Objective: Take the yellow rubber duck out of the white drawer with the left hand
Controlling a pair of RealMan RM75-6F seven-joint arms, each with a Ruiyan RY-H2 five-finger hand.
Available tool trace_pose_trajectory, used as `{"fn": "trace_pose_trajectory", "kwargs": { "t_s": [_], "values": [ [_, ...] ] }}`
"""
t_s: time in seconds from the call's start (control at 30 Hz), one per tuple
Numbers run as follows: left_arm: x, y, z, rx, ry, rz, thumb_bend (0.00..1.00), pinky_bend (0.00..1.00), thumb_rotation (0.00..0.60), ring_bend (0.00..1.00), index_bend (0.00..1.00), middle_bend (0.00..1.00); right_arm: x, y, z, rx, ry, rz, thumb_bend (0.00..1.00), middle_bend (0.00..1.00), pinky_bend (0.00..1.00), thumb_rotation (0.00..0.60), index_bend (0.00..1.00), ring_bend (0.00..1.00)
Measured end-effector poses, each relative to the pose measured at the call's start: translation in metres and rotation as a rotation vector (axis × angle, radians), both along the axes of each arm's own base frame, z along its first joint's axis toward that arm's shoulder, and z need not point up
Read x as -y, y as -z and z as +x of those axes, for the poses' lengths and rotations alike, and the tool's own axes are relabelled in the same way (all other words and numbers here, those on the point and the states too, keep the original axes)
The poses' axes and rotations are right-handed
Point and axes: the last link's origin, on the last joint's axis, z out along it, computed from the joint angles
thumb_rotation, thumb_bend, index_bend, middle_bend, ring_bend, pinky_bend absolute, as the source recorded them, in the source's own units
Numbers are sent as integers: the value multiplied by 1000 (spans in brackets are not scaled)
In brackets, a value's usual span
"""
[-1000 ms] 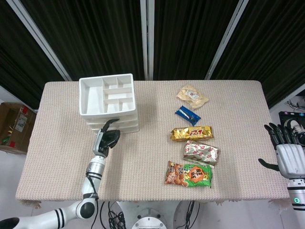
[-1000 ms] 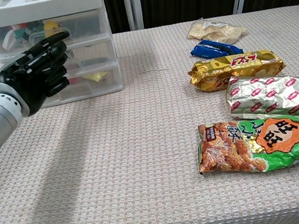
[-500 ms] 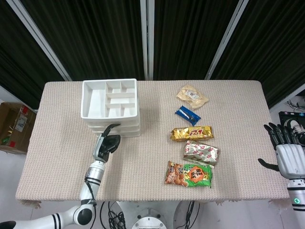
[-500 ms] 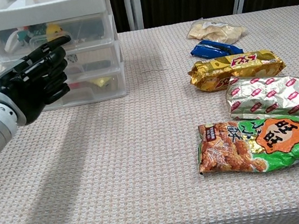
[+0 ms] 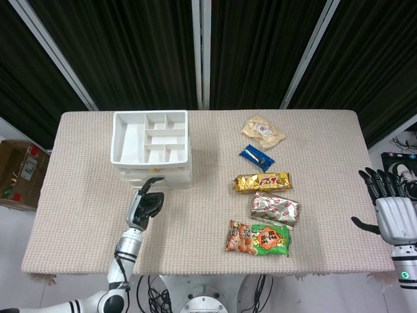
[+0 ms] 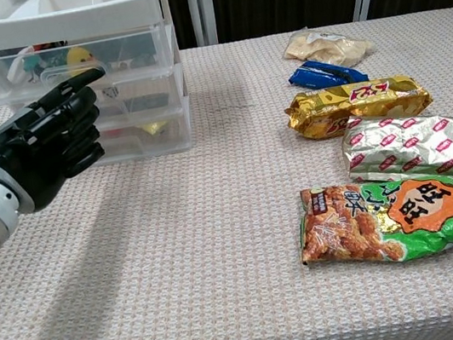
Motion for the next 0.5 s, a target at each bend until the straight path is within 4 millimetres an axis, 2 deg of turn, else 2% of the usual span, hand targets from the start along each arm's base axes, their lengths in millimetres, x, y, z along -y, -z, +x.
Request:
{"fn": "trace_pose_trajectory", "kwargs": {
  "t_s": [0.07,0.13,0.2,0.37,0.5],
  "values": [
    [2,0,-1,-1,0,1,473,1000,600,941,430,863,0,0,1,0,-3,-1,7,48,15,600,0,0],
    [4,-1,-2,-16,8,-1,467,1000,600,935,299,849,0,-1,1,-1,-6,-2,7,48,15,600,0,0],
    [7,-2,-4,-42,15,-1,467,1000,600,931,226,834,0,-1,2,0,-9,-4,7,48,15,600,0,0],
    [15,-5,-12,-111,21,0,457,1000,600,929,192,815,1,-3,1,5,-8,-9,7,48,15,600,0,0],
    [22,-9,-23,-177,20,-19,409,1000,600,929,177,808,2,-3,1,8,-12,-9,7,48,15,600,0,0]
  ]
}}
